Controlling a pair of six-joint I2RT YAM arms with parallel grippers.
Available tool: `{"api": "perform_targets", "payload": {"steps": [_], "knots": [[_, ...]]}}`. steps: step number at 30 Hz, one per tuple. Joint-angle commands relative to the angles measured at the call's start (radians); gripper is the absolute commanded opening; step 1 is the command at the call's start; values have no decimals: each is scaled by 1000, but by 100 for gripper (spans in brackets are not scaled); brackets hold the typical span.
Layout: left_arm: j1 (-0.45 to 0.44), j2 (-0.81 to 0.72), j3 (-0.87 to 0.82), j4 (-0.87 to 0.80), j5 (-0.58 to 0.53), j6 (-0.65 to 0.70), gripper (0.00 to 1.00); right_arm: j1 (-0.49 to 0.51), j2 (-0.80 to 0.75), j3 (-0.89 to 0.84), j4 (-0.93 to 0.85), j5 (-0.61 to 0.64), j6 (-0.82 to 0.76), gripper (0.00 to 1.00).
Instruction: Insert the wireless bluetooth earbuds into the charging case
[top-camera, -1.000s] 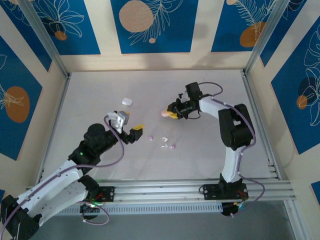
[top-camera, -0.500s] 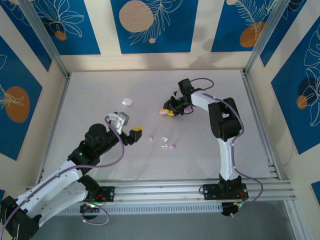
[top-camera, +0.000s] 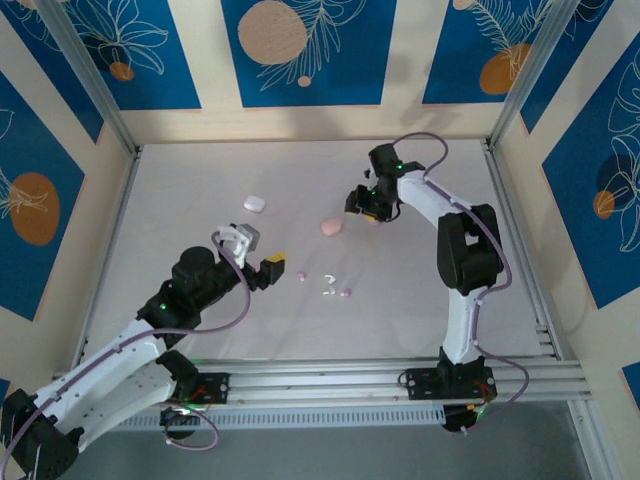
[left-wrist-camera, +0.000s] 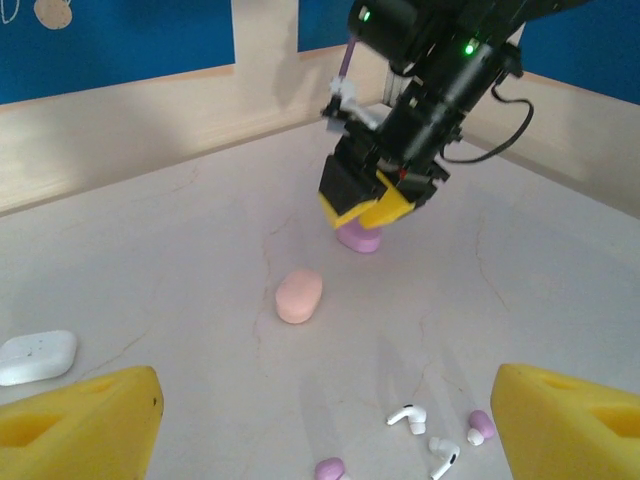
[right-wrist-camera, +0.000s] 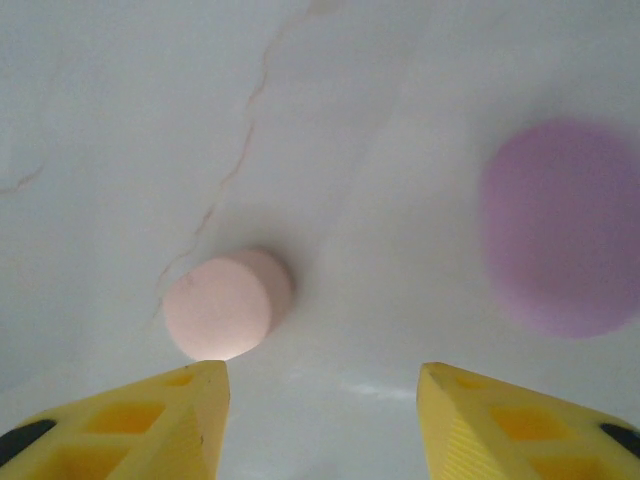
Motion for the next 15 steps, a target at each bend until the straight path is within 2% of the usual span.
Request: {"api": "perform_targets", "payload": {"steps": [1,8,15], "knots": [[-3,-2,35,14,6,-21,84,-31,6,31,-60,151,-128,54],[-3,-4,37,8,10,-24,84,-46,122,127,-140,193,-228,57],[-3,7,37,14,14,-20,84,-34,185,173,-169,170,-277,58]]}}
